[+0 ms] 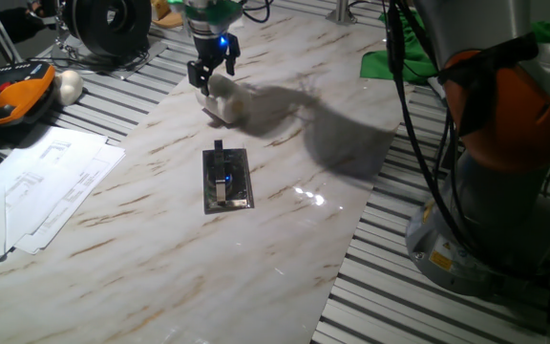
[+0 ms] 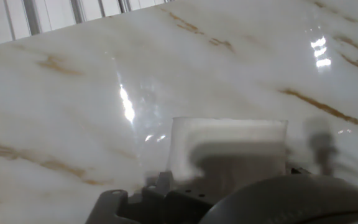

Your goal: Put the toilet paper on its holder

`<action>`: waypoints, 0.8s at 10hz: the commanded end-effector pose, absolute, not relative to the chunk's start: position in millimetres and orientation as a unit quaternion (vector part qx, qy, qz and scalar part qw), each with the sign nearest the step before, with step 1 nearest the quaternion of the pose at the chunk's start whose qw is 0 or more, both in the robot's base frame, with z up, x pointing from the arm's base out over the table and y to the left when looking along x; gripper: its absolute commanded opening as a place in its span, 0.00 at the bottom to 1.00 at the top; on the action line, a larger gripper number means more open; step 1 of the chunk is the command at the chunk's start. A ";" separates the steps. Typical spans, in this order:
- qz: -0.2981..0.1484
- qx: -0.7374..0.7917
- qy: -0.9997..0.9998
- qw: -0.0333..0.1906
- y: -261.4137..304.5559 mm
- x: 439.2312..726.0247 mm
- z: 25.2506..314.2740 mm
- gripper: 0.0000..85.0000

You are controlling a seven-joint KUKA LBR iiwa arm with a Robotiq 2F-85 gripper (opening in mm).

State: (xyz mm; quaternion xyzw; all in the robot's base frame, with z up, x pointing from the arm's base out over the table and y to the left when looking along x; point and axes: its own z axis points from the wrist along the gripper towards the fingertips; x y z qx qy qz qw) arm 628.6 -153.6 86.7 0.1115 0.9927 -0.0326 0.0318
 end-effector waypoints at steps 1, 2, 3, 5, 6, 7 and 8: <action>-0.031 0.113 0.992 0.036 -153.7 628.4 86.3 1.00; -0.030 0.116 0.992 0.042 -154.5 627.7 84.7 1.00; -0.028 0.117 0.991 0.051 -155.8 626.5 80.4 1.00; -0.027 0.122 0.990 0.060 -155.3 626.0 74.7 1.00; -0.027 0.122 0.990 0.061 -155.2 626.1 75.8 0.80; -0.027 0.115 0.991 0.058 -155.3 626.2 77.4 0.60; -0.026 0.109 0.992 0.058 -155.6 625.9 77.1 0.40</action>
